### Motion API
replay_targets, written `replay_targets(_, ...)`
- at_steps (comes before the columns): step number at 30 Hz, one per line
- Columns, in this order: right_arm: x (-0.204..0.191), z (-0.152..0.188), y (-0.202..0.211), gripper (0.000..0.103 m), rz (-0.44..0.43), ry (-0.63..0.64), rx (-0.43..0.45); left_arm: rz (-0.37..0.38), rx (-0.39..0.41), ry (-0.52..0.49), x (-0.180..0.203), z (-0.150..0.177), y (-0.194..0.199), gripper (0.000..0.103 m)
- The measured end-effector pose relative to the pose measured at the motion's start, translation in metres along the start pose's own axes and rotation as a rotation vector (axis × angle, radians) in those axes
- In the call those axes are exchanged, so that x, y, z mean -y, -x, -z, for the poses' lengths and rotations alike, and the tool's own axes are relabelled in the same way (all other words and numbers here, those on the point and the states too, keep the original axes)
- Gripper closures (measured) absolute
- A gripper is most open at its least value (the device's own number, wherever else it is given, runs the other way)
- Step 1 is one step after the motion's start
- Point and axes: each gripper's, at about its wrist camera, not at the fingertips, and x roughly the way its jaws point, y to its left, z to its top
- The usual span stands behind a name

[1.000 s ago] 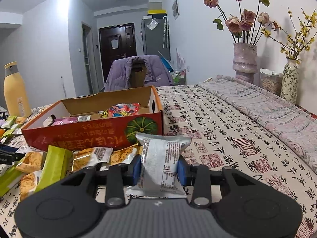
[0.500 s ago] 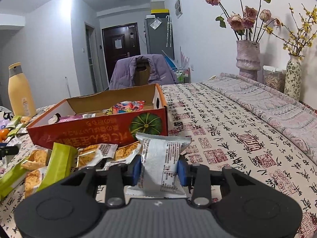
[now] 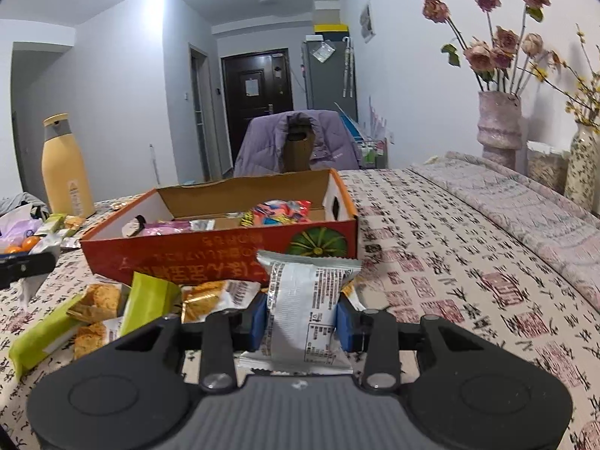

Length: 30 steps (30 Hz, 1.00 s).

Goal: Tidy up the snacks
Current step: 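Lift both white packets and carry them over the orange box, then lower both white packets into the box and open both tools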

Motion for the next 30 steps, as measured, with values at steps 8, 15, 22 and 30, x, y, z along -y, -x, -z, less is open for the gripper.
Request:
replay_targets(8,-0.015,-0.020,-0.008,0.067,-0.046,0.049,0.047,0.036,0.043,-0.002,0.030,-0.019,-0.006,0.062)
replay_targets(15,-0.027,-0.049,-0.022,0.066,-0.074,0.094,0.109,0.049,0.085,-0.012,0.052,-0.039,-0.022,0.062)
replay_targets(22,-0.032,-0.078,-0.044,0.066,-0.082,0.117,0.147,0.024,0.127,0.005,0.066,-0.064,-0.043,0.062)
replay_targets(30,-0.034,-0.099,-0.086,0.066,-0.080,0.115,0.139,-0.050,0.115,0.053,0.065,-0.084,-0.084,0.062)
